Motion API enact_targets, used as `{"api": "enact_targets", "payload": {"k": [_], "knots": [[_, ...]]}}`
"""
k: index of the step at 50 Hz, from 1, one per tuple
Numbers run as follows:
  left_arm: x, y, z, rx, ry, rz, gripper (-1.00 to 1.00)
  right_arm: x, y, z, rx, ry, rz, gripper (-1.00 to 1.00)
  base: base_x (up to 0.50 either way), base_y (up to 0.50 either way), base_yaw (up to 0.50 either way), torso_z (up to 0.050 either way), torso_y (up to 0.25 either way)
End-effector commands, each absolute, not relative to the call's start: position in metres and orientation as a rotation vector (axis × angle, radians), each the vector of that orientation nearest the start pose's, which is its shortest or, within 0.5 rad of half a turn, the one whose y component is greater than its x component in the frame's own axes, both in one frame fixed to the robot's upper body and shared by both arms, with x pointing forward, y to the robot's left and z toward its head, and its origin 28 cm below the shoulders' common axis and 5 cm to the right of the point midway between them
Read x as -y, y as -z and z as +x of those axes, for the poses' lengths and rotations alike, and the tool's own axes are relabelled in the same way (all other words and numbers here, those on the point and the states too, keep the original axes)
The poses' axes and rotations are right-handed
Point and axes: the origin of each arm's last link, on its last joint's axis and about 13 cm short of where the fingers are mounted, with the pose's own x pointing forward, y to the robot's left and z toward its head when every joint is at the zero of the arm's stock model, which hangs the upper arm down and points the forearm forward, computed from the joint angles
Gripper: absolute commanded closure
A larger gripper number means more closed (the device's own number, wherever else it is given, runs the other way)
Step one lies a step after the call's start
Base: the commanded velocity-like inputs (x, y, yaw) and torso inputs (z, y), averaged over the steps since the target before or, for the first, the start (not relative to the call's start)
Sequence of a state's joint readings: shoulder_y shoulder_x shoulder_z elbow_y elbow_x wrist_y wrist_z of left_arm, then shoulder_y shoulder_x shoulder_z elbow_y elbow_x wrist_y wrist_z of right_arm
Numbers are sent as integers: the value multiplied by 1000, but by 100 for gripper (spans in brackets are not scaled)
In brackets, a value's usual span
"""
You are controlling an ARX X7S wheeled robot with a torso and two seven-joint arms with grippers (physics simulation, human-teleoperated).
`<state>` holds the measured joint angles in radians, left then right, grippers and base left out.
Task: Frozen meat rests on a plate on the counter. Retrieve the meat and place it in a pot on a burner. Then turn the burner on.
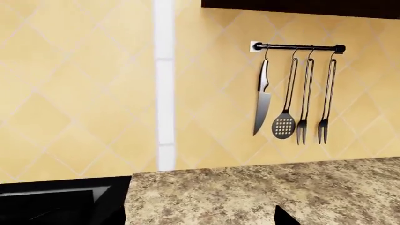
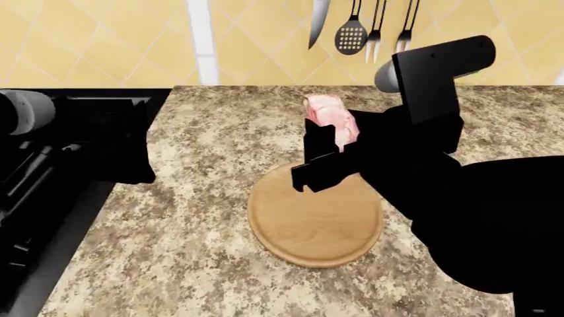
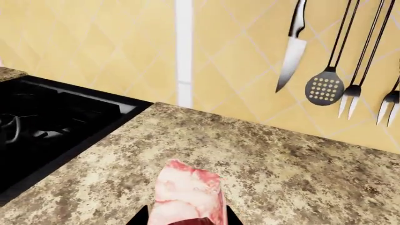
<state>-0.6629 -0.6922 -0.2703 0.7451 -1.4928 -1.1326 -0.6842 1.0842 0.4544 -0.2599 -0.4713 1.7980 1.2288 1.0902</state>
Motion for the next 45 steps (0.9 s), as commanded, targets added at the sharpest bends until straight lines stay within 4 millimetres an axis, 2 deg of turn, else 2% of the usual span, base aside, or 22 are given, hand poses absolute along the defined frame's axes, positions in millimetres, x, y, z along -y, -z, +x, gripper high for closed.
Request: {"api": "enact_targets", "payload": {"k": [1, 45], "knots": [[-273, -280, 187, 186, 127, -9, -100, 84, -297, 215, -42, -419, -49, 100, -281, 492, 0, 0, 0], [-274, -282, 178, 200, 128, -11, -100, 80, -312, 204, 26, -453, -111, 100, -6, 500, 0, 0, 0]]}}
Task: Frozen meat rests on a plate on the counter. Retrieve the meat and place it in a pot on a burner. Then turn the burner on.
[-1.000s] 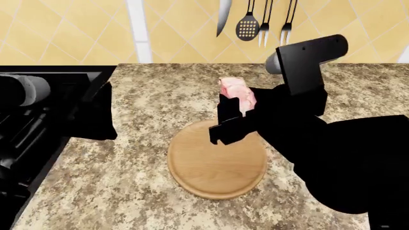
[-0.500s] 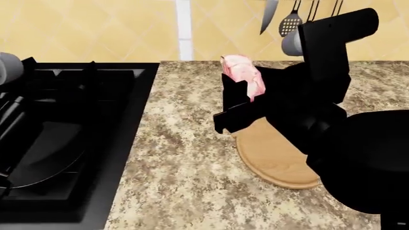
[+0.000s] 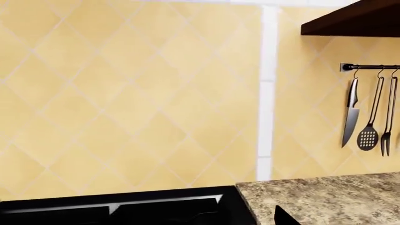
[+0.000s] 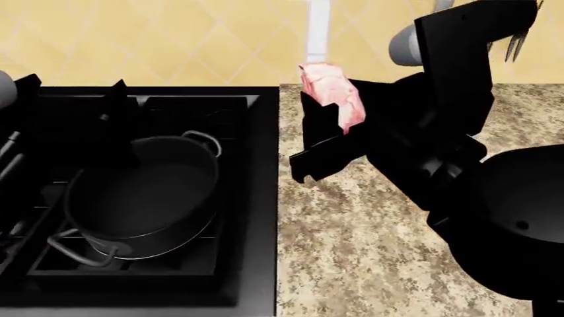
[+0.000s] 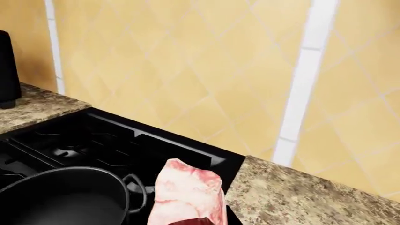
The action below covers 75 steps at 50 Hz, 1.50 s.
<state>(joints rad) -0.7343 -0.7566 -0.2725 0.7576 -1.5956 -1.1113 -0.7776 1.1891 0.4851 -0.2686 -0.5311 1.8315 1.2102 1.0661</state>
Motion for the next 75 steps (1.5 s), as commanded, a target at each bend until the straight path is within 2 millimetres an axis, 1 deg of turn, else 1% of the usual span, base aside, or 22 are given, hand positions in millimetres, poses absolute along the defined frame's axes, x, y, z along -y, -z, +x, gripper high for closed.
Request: {"api": "enact_targets", "payload": {"k": [1, 17, 36, 48, 56, 62, 66, 69, 75], "knots": [[-274, -282, 178, 200, 128, -12, -100, 80, -312, 203, 25, -453, -112, 100, 0, 500, 0, 0, 0], [-276, -278, 179, 195, 125, -21, -100, 76, -309, 206, 13, -459, -122, 100, 0, 500, 0, 0, 0], [-278, -276, 180, 195, 120, -24, -100, 76, -309, 205, 10, -463, -126, 100, 0, 500, 0, 0, 1], [-277, -275, 181, 189, 121, -26, -100, 77, -306, 208, -2, -449, -109, 100, 0, 500, 0, 0, 0], [-277, -273, 181, 182, 124, -31, -100, 77, -304, 214, -63, -436, -99, 100, 0, 0, 0, 0, 1], [-278, -271, 183, 177, 128, -37, -100, 76, -311, 224, -126, -414, -95, 100, 0, 0, 0, 0, 0], [-278, -270, 186, 173, 134, -42, -100, 79, -314, 235, -265, -384, -57, 100, 0, 0, 0, 0, 0], [-278, -269, 188, 171, 139, -46, -100, 82, -318, 243, -322, -354, -60, 100, 0, 0, 0, 0, 0], [-278, -269, 189, 169, 140, -47, -100, 88, -336, 241, -345, -320, -122, 100, 0, 0, 0, 0, 0]]}}
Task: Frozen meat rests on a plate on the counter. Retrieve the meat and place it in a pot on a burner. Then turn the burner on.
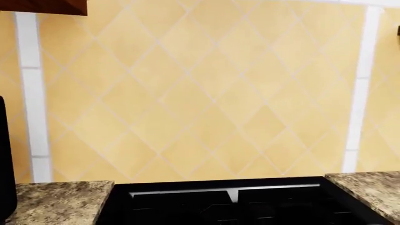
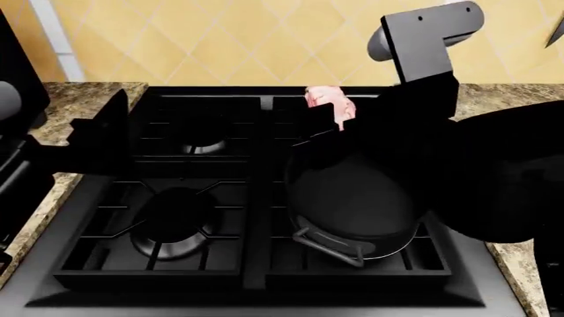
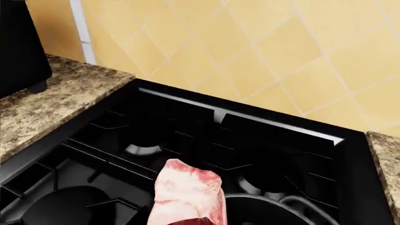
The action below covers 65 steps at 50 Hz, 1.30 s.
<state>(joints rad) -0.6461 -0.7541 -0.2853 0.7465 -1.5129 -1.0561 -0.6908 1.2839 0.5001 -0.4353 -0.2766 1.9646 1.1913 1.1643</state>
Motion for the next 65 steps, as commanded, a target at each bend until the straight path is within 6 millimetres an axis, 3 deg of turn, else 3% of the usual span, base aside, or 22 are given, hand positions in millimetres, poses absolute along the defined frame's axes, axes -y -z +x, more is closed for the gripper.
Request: {"api": "enact_targets", "payload": {"k": [1, 12, 21, 39, 65], "knots": [[-278, -269, 189, 169, 141, -48, -100, 89, -339, 240, -352, -314, -130, 100, 0, 0, 0, 0, 0], [-277, -267, 189, 169, 146, -58, -100, 95, -350, 229, -434, -300, -158, 100, 0, 0, 0, 1, 1], [-278, -263, 192, 162, 148, -69, -100, 98, -342, 225, -516, -301, -175, 100, 0, 0, 0, 0, 0], [-278, -253, 199, 130, 145, -75, -100, 103, -329, 251, -550, -268, -189, 100, 0, 0, 0, 0, 0], [-281, -249, 197, 122, 122, -76, -100, 103, -297, 272, -618, -280, -181, 100, 0, 0, 0, 0, 0]]}}
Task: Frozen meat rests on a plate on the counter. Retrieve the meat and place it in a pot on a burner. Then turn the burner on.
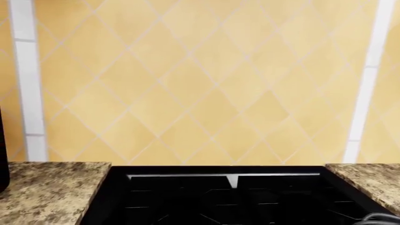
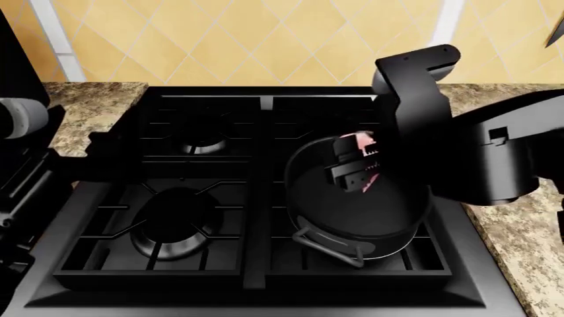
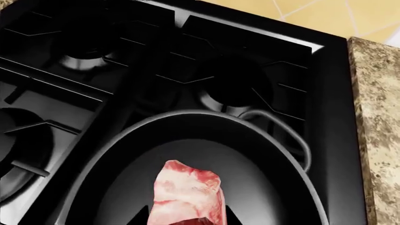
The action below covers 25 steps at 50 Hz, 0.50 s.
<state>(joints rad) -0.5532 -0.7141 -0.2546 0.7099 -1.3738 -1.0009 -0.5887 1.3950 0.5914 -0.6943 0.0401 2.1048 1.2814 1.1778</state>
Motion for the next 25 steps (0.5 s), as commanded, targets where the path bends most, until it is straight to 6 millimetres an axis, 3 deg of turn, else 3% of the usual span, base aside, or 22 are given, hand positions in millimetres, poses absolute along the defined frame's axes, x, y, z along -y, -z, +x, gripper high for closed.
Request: {"api": "enact_targets", "payload": {"k": [1, 25], "knots": [[-281, -249, 197, 122, 122, -77, -100, 103, -296, 272, -619, -280, -181, 100, 0, 0, 0, 0, 0], [-281, -247, 193, 119, 110, -73, -100, 105, -273, 286, -625, -247, -180, 100, 0, 0, 0, 0, 0]]}}
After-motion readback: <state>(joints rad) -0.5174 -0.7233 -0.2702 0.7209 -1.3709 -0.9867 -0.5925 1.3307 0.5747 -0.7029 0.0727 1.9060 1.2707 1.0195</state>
